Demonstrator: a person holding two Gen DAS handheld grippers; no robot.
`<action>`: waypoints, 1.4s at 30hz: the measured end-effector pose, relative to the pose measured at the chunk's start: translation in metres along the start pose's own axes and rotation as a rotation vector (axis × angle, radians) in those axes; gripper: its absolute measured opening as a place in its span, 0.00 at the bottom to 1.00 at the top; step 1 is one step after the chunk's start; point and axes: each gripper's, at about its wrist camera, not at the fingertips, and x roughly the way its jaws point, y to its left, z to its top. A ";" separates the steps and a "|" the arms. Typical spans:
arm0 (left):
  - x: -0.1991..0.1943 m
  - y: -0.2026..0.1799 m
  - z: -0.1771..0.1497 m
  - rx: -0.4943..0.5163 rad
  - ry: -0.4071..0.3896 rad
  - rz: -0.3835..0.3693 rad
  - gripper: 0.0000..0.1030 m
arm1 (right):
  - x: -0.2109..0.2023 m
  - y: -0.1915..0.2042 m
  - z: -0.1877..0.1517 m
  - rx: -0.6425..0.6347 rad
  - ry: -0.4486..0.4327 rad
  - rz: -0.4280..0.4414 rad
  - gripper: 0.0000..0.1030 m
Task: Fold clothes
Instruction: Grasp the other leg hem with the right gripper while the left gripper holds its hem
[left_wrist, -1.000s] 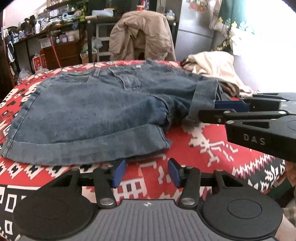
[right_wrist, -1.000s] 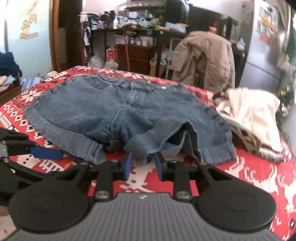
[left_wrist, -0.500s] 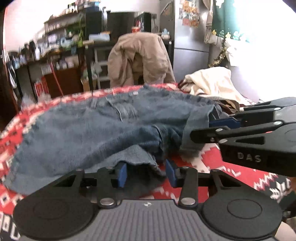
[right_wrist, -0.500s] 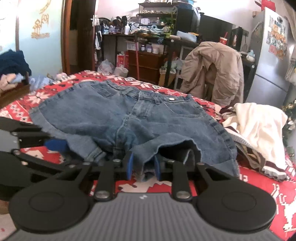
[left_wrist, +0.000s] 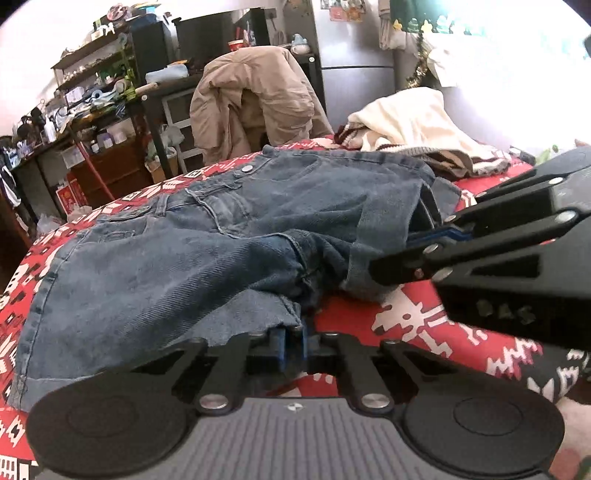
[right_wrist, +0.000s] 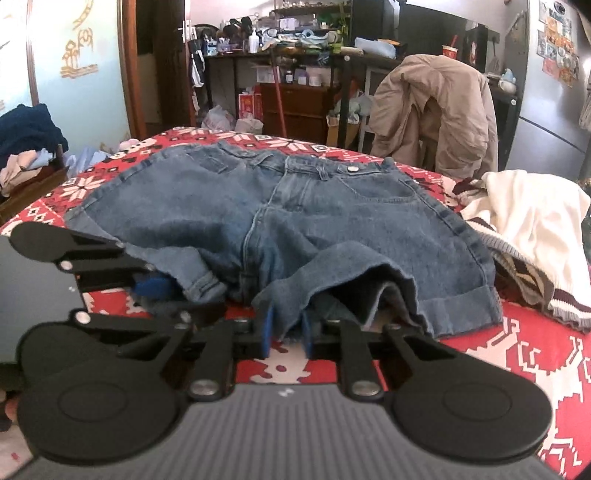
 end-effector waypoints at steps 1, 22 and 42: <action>-0.007 0.003 0.001 -0.007 -0.008 -0.011 0.06 | -0.004 0.000 0.001 0.011 -0.007 0.013 0.06; -0.034 -0.003 -0.023 0.047 0.061 -0.022 0.21 | -0.015 0.003 -0.028 0.174 0.026 0.112 0.22; -0.041 -0.006 -0.030 0.024 0.099 -0.093 0.05 | -0.023 0.023 -0.029 0.118 0.044 0.160 0.05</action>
